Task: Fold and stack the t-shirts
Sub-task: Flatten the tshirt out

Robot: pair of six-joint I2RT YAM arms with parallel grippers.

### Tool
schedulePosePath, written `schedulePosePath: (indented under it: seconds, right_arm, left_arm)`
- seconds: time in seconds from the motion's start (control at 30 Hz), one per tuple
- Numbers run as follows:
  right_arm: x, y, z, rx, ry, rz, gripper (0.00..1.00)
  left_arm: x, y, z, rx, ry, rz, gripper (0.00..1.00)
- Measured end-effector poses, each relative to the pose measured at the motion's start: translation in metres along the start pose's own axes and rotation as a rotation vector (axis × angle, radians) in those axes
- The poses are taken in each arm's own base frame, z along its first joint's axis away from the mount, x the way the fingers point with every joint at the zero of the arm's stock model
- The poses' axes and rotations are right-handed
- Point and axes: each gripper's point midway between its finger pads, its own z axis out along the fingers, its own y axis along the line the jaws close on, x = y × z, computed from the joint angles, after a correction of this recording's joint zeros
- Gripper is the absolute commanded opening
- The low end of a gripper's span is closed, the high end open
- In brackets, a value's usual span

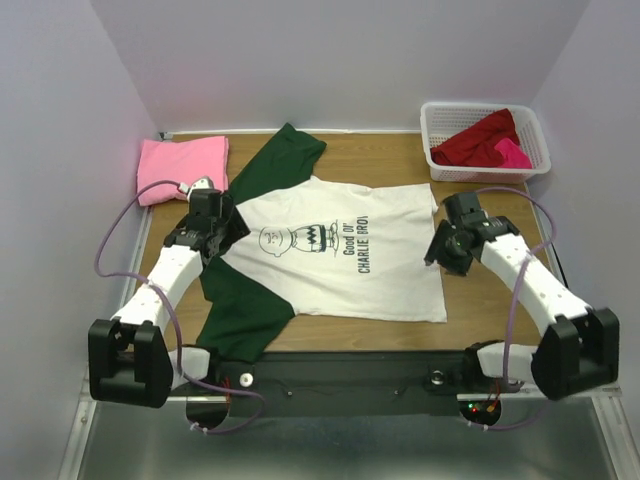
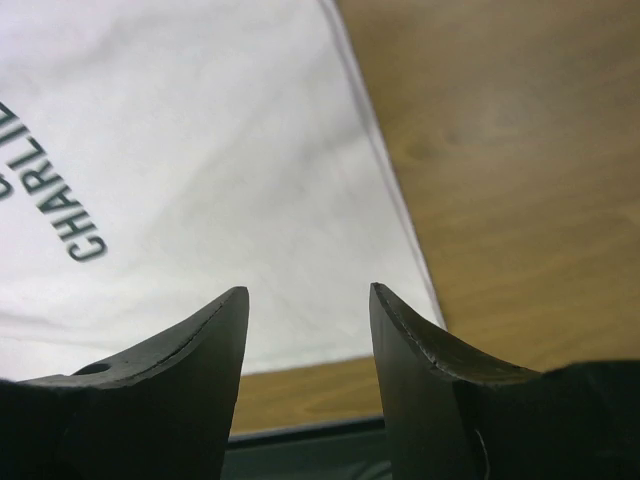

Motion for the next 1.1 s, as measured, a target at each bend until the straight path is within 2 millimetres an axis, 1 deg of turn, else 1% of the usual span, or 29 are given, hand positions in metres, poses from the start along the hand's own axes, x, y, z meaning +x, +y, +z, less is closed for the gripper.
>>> schedulePosePath:
  seconds: [0.1, 0.13, 0.17, 0.23, 0.27, 0.33, 0.4, 0.47, 0.53, 0.6, 0.73, 0.77, 0.93, 0.97, 1.0, 1.1]
  right_arm:
    - [-0.02, 0.034, 0.027, -0.056, 0.024, -0.057, 0.54]
    - [-0.028, 0.047, 0.038, -0.08, 0.026, -0.071, 0.53]
    - [-0.031, 0.052, 0.046, -0.086, 0.034, -0.083, 0.52]
    - [-0.041, 0.071, 0.064, -0.118, 0.05, -0.105, 0.52]
    - [-0.047, 0.081, 0.075, -0.135, 0.051, -0.116, 0.51]
    - [-0.053, 0.093, 0.089, -0.156, 0.052, -0.131, 0.51]
    - [-0.053, 0.096, 0.101, -0.16, 0.06, -0.146, 0.51]
    - [-0.051, 0.095, 0.107, -0.155, 0.069, -0.155, 0.51]
    - [-0.047, 0.093, 0.113, -0.149, 0.078, -0.164, 0.51]
    - [-0.038, 0.087, 0.12, -0.14, 0.092, -0.171, 0.51]
    - [-0.028, 0.081, 0.115, -0.176, 0.067, -0.166, 0.51]
    - [-0.019, 0.076, 0.111, -0.184, 0.074, -0.162, 0.51]
    - [0.018, 0.055, 0.094, -0.224, 0.112, -0.122, 0.52]
    - [0.023, 0.053, 0.092, -0.231, 0.118, -0.114, 0.52]
    - [0.033, 0.049, 0.086, -0.244, 0.133, -0.104, 0.52]
    - [0.055, 0.035, 0.072, -0.227, 0.2, -0.08, 0.52]
  left_arm:
    - [-0.003, -0.008, 0.003, -0.001, 0.003, 0.017, 0.68]
    - [-0.002, -0.008, 0.009, -0.013, 0.019, 0.025, 0.68]
    - [0.002, -0.006, 0.018, -0.034, 0.042, 0.032, 0.67]
    - [0.009, -0.002, 0.03, -0.064, 0.081, 0.047, 0.67]
    - [0.015, 0.002, 0.04, -0.086, 0.111, 0.057, 0.67]
    - [0.025, 0.008, 0.051, -0.117, 0.153, 0.073, 0.67]
    - [0.034, 0.014, 0.06, -0.142, 0.191, 0.086, 0.66]
    - [0.041, 0.018, 0.066, -0.159, 0.216, 0.097, 0.63]
    - [0.048, 0.022, 0.072, -0.174, 0.242, 0.108, 0.63]
    - [0.051, 0.024, 0.075, -0.184, 0.256, 0.116, 0.61]
    - [0.051, 0.025, 0.075, -0.181, 0.253, 0.113, 0.61]
    - [0.054, 0.024, 0.073, -0.17, 0.255, 0.101, 0.61]
    - [0.077, 0.028, 0.048, -0.118, 0.29, 0.025, 0.61]
    - [0.084, 0.029, 0.042, -0.109, 0.302, 0.004, 0.61]
    - [0.093, 0.032, 0.033, -0.096, 0.317, -0.026, 0.61]
    - [0.114, 0.034, 0.011, -0.056, 0.337, -0.134, 0.6]
